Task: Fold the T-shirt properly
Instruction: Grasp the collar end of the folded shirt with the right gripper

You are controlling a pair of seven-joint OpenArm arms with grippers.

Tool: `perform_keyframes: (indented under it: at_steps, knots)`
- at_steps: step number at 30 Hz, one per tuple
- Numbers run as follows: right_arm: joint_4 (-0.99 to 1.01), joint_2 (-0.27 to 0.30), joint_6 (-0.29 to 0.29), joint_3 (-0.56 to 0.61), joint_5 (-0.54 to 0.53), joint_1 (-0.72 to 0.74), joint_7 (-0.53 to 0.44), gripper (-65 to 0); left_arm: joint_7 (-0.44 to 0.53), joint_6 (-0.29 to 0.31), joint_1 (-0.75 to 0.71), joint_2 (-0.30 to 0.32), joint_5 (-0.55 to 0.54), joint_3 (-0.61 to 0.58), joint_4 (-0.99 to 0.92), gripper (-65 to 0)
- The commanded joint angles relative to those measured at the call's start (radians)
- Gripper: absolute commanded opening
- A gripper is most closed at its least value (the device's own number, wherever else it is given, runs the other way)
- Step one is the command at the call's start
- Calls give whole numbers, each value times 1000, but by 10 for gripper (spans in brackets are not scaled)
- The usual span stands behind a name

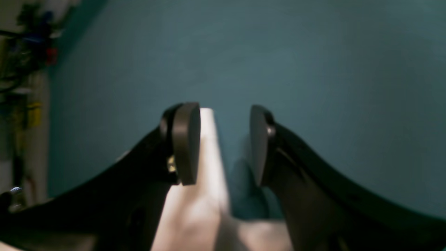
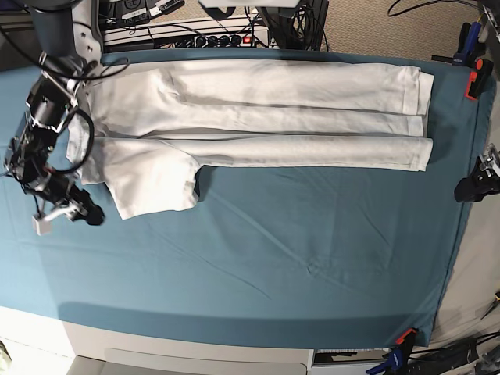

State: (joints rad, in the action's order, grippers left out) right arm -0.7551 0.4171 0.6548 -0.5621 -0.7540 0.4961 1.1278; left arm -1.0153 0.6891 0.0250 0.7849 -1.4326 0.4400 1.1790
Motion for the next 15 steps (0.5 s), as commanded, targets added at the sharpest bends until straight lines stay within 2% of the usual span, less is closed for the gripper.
perform_keyframes:
  at_steps: [1, 4, 9, 12, 15]
  knots:
    - [-4, 11, 5, -2, -22, 38, 3, -407, 21, 9, 14, 32, -25, 10, 13, -404]
    - [1, -3, -40, 11, 18, 51, 11, -407, 21, 9, 13, 32, -25, 10, 13, -404]
    - [1, -4, -104, 89, 177, 51, -34, -407, 20, 9, 13, 32, -26, 10, 13, -404]
    - [1, -5, -114, 137, 184, 52, -38, -407, 20, 9, 13, 32, -26, 10, 13, -404]
    - [1, -5, -113, 191, 136, 52, -3, -407, 21, 9, 13, 32, -26, 10, 13, -404]
